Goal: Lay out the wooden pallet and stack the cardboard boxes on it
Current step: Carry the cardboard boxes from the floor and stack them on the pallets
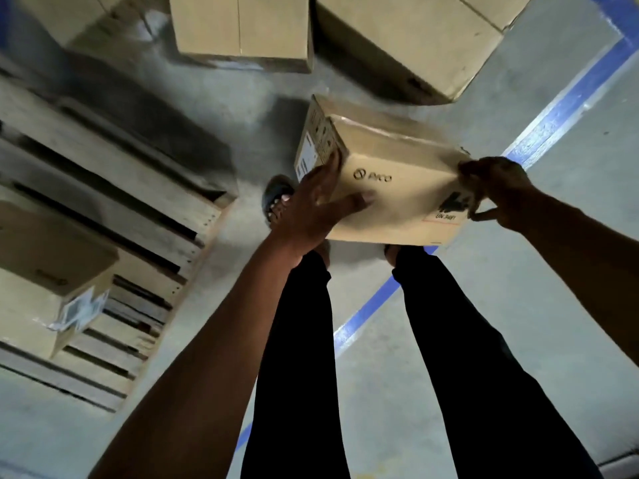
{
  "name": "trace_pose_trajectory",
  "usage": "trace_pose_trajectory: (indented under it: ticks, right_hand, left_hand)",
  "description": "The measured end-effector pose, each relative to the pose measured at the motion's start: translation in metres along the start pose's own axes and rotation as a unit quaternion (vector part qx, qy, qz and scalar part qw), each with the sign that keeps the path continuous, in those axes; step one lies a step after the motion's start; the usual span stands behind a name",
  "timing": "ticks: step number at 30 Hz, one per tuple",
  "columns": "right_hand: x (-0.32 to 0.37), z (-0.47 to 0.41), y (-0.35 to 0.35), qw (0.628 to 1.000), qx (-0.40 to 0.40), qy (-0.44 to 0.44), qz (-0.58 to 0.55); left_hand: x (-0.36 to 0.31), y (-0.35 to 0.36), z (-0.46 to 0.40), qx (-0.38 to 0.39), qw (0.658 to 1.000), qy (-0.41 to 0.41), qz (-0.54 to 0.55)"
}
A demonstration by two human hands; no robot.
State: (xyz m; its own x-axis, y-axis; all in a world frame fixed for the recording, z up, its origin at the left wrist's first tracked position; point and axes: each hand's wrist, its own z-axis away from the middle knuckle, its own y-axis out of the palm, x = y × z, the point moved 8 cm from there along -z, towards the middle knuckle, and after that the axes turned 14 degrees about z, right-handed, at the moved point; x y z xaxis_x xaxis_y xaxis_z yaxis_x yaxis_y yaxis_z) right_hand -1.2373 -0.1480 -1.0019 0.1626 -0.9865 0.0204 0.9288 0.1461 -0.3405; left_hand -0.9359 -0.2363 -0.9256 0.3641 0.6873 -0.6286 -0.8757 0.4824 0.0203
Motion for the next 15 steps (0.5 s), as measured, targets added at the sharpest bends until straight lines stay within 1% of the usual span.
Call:
trace_pose_trajectory:
  ticks: [3, 7, 8, 9, 10, 11, 12, 13, 14, 15]
  right_hand:
    - [-0.005, -0.025, 0.002, 1.000, -0.020, -0.002, -0.012]
    - [0.008, -0.007, 0.019, 0.997, -0.013, -0.015, -0.075]
    - [0.014, 0.003, 0.023, 0.995, -0.007, -0.023, -0.093]
    - [0.021, 0.015, 0.029, 0.994, 0.001, -0.036, -0.106]
    - [0.028, 0.026, 0.036, 0.992, 0.005, -0.055, -0.113]
    - [0.033, 0.039, 0.045, 0.990, 0.009, -0.072, -0.120]
    - [0.038, 0.050, 0.054, 0.988, 0.020, -0.086, -0.127]
    - [0.042, 0.060, 0.064, 0.985, 0.041, -0.098, -0.135]
    - [0.043, 0.062, 0.073, 0.984, 0.065, -0.105, -0.125]
    - [0.046, 0.062, 0.080, 0.986, 0.081, -0.108, -0.102]
  left_hand:
    - [0.012, -0.008, -0.018, -0.060, 0.998, 0.019, 0.030]
    - [0.045, -0.028, -0.034, -0.159, 0.987, -0.010, -0.007]
    - [0.056, -0.039, -0.037, -0.186, 0.982, -0.032, -0.003]
    - [0.077, -0.053, -0.044, -0.215, 0.974, -0.072, 0.013]
    - [0.099, -0.065, -0.049, -0.238, 0.961, -0.126, 0.061]
    - [0.127, -0.084, -0.054, -0.266, 0.946, -0.170, 0.080]
    - [0.142, -0.111, -0.056, -0.320, 0.924, -0.195, 0.081]
    - [0.151, -0.132, -0.062, -0.328, 0.920, -0.202, -0.067]
    - [0.149, -0.146, -0.066, -0.331, 0.917, -0.164, -0.147]
    - [0.155, -0.157, -0.065, -0.359, 0.917, -0.174, -0.006]
